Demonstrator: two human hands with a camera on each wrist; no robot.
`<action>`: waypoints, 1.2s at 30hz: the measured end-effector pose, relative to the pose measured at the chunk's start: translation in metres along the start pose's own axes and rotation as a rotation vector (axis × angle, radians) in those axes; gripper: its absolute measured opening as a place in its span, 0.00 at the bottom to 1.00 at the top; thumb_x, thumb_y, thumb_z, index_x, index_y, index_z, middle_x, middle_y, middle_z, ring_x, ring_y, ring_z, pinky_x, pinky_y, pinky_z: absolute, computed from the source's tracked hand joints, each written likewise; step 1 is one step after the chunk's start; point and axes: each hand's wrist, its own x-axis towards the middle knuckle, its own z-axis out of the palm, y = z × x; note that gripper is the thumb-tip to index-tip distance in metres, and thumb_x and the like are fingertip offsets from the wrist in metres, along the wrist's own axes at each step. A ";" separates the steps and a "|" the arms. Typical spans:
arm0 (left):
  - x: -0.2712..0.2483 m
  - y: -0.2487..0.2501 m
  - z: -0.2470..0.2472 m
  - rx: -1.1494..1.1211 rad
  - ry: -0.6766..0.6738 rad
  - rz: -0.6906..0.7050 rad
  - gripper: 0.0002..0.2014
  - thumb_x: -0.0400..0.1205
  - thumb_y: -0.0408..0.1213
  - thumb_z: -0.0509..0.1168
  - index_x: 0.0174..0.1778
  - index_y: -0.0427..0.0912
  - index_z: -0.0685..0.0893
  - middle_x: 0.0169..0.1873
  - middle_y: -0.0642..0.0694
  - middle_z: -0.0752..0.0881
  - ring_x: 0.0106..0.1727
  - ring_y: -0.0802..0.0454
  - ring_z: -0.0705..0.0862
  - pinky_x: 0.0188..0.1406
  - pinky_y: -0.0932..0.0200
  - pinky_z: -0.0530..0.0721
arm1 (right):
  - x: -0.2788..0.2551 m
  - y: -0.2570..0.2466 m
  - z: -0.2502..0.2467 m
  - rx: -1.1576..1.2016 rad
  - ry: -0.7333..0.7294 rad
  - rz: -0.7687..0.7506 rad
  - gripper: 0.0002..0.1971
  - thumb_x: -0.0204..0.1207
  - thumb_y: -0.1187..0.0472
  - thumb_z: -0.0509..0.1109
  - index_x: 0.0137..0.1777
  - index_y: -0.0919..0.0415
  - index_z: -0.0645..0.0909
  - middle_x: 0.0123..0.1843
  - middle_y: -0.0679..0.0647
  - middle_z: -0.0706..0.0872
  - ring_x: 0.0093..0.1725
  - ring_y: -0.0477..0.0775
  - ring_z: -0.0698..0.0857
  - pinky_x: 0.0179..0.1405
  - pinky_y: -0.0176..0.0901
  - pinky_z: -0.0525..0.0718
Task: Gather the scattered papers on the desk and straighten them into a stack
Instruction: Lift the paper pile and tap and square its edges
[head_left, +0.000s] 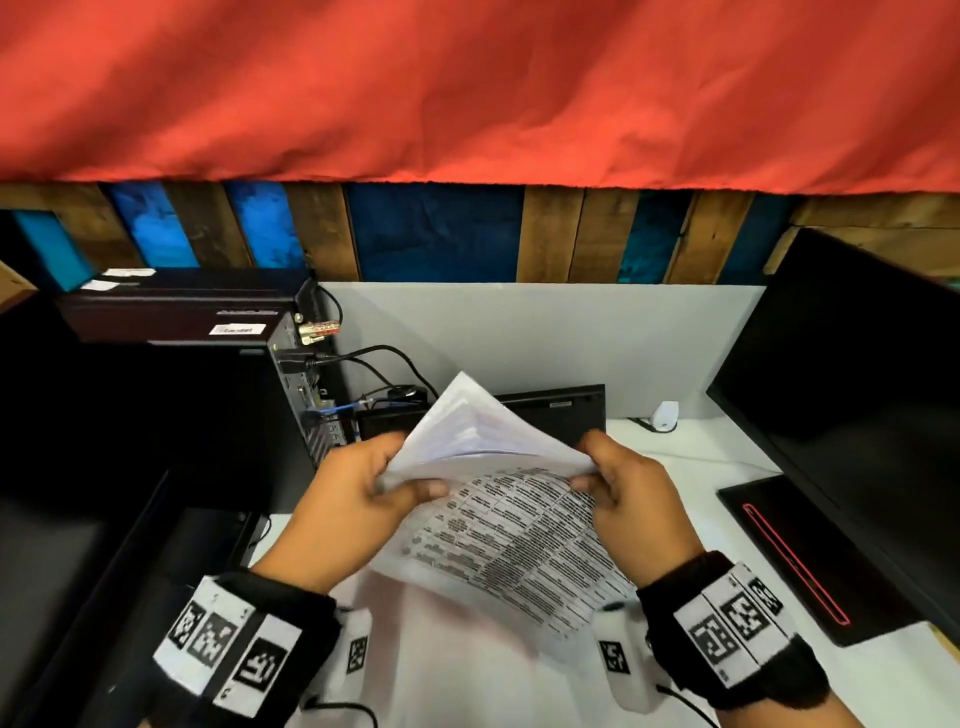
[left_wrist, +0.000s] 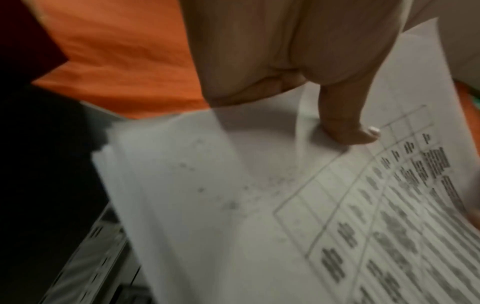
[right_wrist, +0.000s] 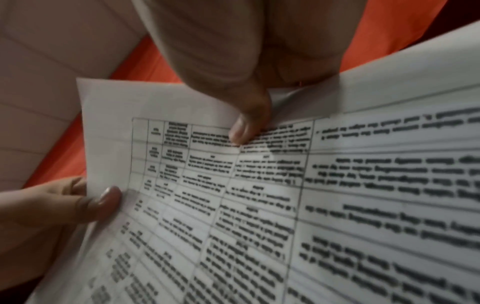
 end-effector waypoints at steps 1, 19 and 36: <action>-0.001 -0.003 0.002 -0.032 0.027 -0.041 0.08 0.71 0.37 0.78 0.43 0.51 0.88 0.39 0.49 0.92 0.43 0.49 0.91 0.49 0.40 0.87 | -0.001 0.001 -0.002 -0.006 -0.019 0.007 0.14 0.67 0.81 0.57 0.41 0.61 0.75 0.37 0.49 0.87 0.45 0.47 0.88 0.40 0.43 0.84; -0.028 -0.071 0.008 -0.689 0.239 -0.285 0.11 0.79 0.23 0.65 0.55 0.34 0.86 0.48 0.37 0.92 0.49 0.38 0.91 0.47 0.46 0.90 | -0.019 0.073 -0.010 1.058 -0.036 0.576 0.39 0.36 0.54 0.91 0.51 0.68 0.86 0.50 0.67 0.91 0.49 0.66 0.91 0.51 0.58 0.88; -0.043 -0.120 0.060 -0.621 0.409 -0.366 0.22 0.70 0.27 0.77 0.56 0.51 0.81 0.53 0.46 0.90 0.57 0.46 0.88 0.57 0.47 0.87 | -0.056 0.064 0.076 0.659 0.257 0.523 0.32 0.65 0.71 0.80 0.65 0.45 0.76 0.56 0.45 0.86 0.57 0.48 0.86 0.60 0.45 0.84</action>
